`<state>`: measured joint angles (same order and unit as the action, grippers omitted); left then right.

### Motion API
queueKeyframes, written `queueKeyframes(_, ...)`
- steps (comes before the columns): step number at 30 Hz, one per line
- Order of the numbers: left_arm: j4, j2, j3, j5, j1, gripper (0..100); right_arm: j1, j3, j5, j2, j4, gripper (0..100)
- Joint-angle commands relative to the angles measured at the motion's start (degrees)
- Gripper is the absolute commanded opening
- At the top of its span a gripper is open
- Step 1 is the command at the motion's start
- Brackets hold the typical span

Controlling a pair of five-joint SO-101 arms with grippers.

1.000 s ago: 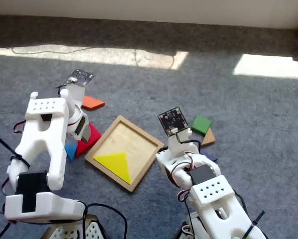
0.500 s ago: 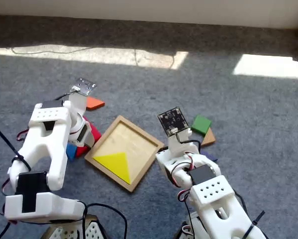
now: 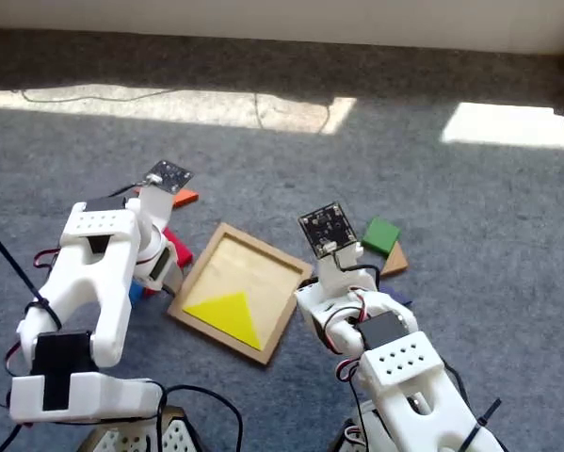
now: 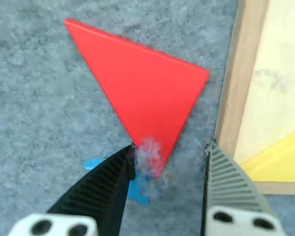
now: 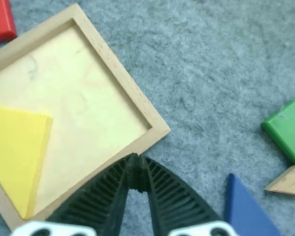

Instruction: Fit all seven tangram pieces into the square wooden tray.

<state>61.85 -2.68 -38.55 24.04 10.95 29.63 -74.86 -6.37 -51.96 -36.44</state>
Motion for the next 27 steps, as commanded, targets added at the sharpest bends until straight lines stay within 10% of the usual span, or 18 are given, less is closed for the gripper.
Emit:
queueKeyframes(1, 4.5, -4.3, 1.5, -9.8, -5.3, 23, -0.6, 0.2, 0.1, -1.4, 1.4, 0.4)
queueKeyframes(10, 4.5, -6.6, 3.2, -24.3, -10.8, 23, -0.6, 0.2, 0.0, -1.4, 1.4, 0.4)
queueKeyframes(27, 5.1, 1.5, 14.2, -20.0, -1.1, 33, -0.6, 0.1, 0.1, -1.3, 1.4, 0.4)
